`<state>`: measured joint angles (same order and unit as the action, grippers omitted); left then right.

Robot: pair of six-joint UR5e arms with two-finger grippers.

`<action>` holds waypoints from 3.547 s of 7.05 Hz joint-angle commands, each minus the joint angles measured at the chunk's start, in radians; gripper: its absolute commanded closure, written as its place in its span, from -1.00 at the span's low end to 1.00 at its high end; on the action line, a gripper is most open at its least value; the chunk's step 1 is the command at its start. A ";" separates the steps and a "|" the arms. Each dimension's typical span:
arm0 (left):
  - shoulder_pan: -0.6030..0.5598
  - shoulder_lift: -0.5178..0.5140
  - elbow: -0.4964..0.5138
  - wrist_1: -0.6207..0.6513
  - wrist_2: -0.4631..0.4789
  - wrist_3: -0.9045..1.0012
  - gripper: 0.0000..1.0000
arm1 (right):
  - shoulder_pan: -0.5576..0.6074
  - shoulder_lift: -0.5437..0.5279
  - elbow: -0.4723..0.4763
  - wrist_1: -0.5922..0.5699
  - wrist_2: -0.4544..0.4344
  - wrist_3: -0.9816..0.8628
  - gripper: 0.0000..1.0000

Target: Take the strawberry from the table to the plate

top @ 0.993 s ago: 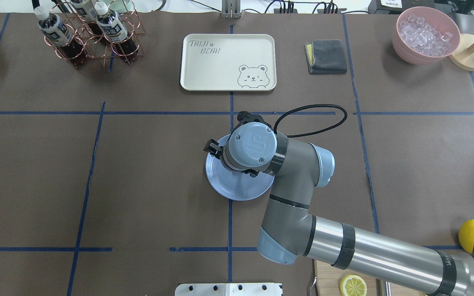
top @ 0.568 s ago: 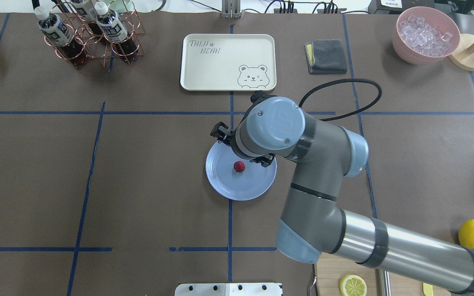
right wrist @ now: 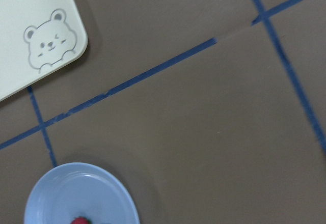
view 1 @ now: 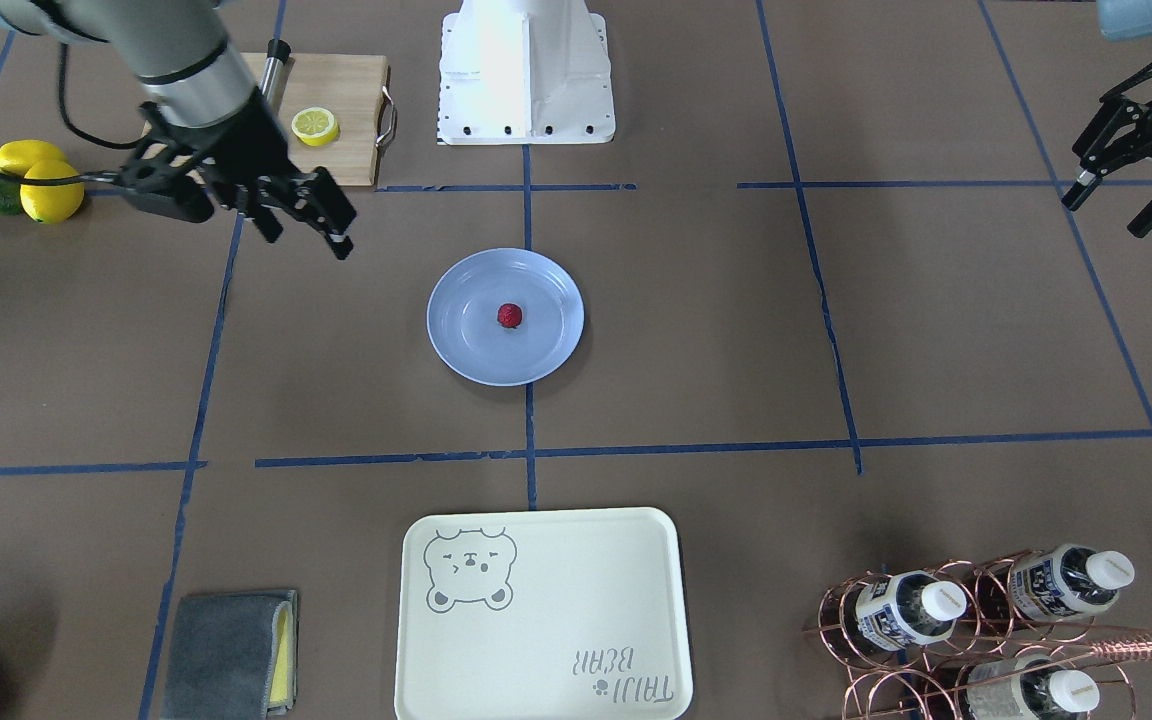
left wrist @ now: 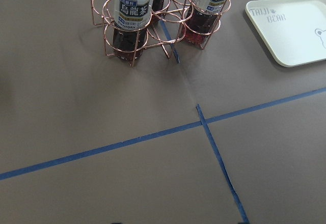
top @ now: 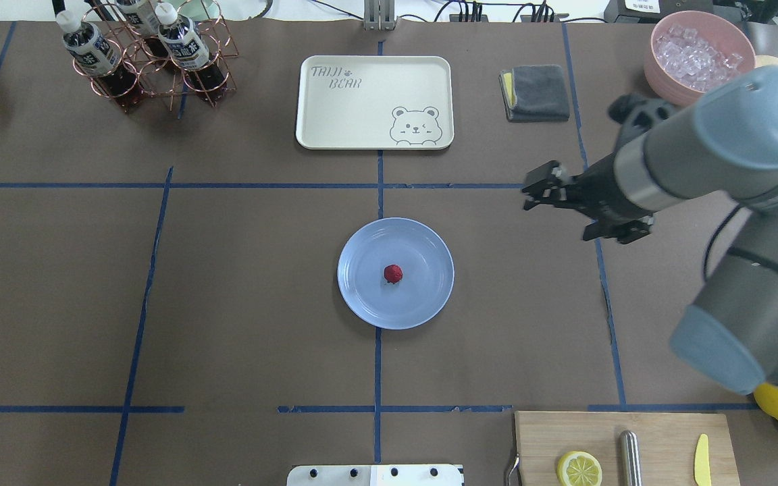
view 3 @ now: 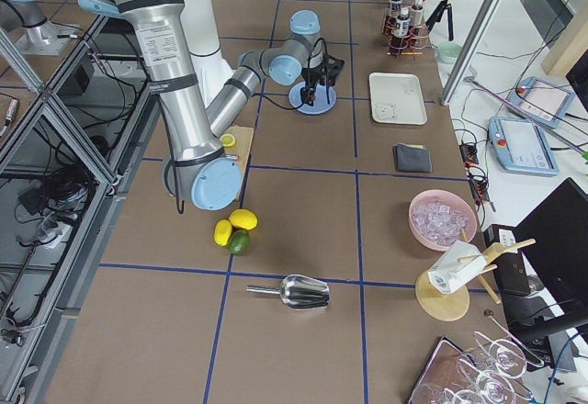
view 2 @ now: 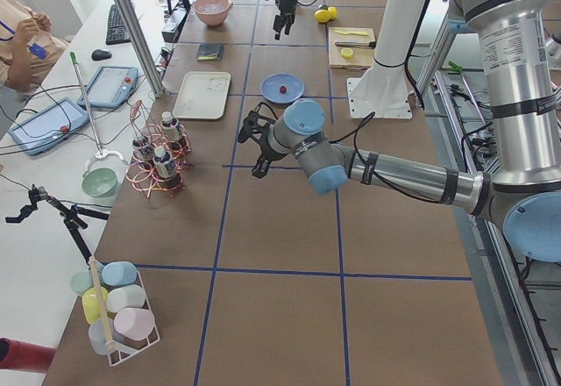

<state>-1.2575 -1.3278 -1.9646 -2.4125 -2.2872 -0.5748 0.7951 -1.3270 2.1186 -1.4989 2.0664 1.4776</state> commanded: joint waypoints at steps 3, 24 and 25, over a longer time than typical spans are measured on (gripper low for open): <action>-0.110 -0.004 0.133 0.010 0.000 0.341 -0.61 | 0.514 -0.375 -0.001 -0.010 0.310 -0.794 -1.00; -0.197 0.091 0.053 0.429 -0.104 0.590 -1.00 | 0.799 -0.482 -0.160 -0.282 0.373 -1.613 -1.00; -0.194 0.087 0.070 0.450 -0.104 0.589 -1.00 | 0.799 -0.482 -0.160 -0.282 0.374 -1.613 -1.00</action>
<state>-1.4538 -1.2370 -1.9262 -1.9775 -2.3922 0.0143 1.5939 -1.8095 1.9579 -1.7810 2.4400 -0.1359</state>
